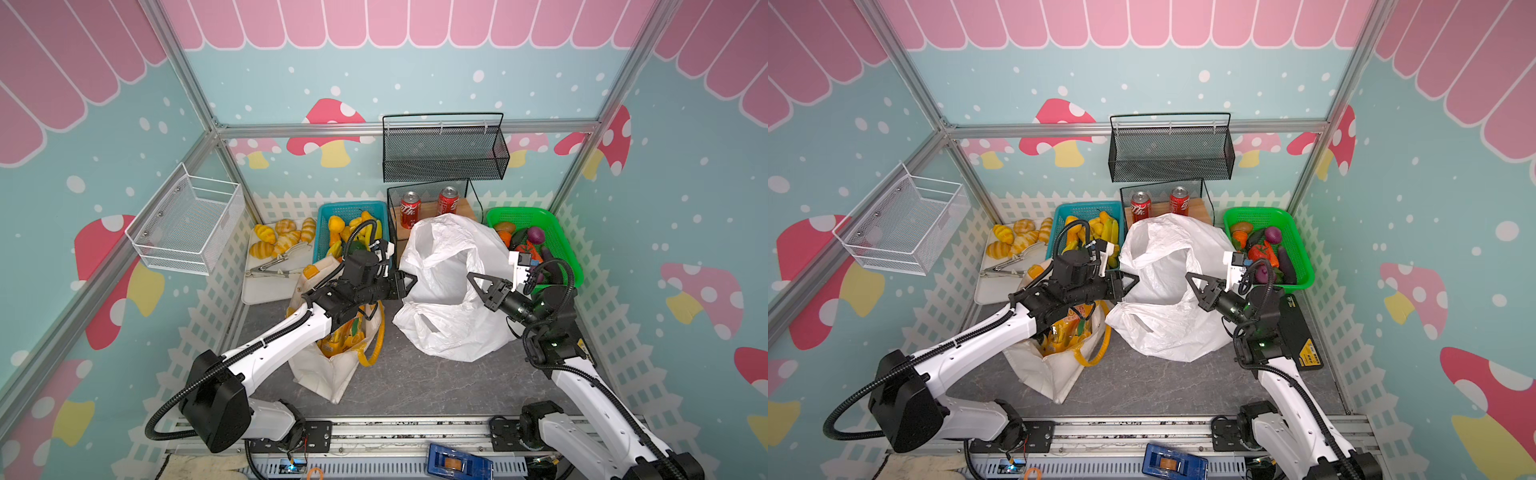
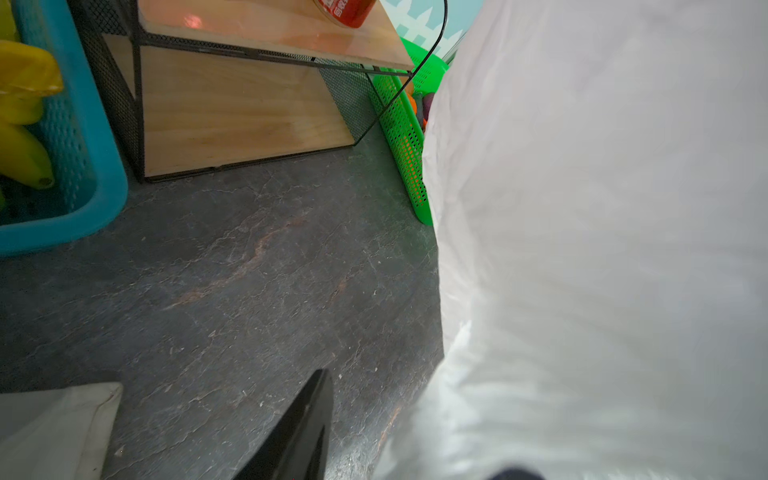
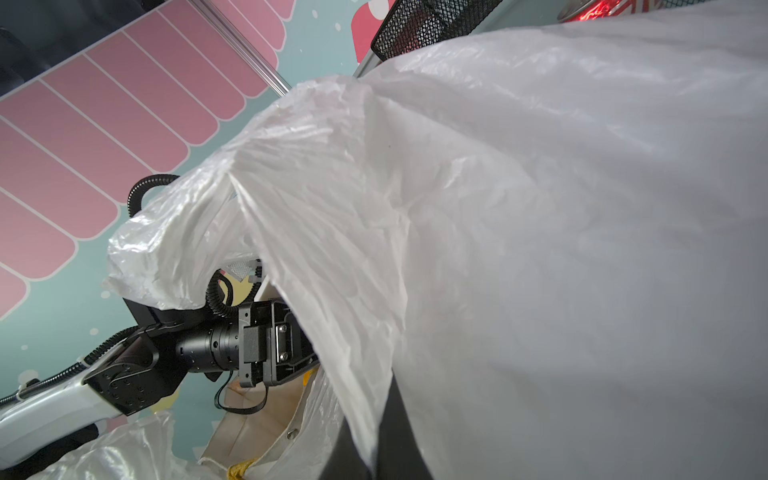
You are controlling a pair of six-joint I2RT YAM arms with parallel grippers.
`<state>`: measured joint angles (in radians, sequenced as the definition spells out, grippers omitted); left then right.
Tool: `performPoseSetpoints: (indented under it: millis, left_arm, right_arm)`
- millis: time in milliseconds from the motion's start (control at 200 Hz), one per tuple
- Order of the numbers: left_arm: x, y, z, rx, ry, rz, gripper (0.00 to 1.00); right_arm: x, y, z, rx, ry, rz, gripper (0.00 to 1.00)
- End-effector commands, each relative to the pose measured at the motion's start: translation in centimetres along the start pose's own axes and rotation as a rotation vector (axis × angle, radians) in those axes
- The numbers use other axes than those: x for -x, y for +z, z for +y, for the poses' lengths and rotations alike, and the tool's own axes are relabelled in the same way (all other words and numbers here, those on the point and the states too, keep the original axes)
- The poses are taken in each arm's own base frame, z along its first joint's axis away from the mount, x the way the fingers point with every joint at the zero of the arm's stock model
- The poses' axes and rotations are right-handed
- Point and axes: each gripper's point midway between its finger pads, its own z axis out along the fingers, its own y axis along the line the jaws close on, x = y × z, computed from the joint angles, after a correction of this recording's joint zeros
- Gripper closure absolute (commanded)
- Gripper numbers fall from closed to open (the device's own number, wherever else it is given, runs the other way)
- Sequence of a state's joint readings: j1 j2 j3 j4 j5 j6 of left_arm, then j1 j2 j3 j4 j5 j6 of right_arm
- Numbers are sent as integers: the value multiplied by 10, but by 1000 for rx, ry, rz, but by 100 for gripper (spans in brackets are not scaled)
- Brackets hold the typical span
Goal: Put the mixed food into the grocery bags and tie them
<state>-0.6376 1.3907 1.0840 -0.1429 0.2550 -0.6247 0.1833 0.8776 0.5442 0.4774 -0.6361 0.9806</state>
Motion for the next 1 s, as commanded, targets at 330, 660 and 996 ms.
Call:
performPoseSetpoints:
  millis: [330, 660, 996]
  left_arm:
    - [30, -49, -28, -64, 82, -25, 100]
    - [35, -93, 21, 273, 246, 57, 100]
    - [44, -131, -62, 111, 390, 74, 100]
  right_arm:
    - [42, -16, -28, -393, -368, 25, 100]
    - [47, -22, -40, -536, -497, 166, 100]
    - [-45, 12, -4, -80, -321, 274, 100]
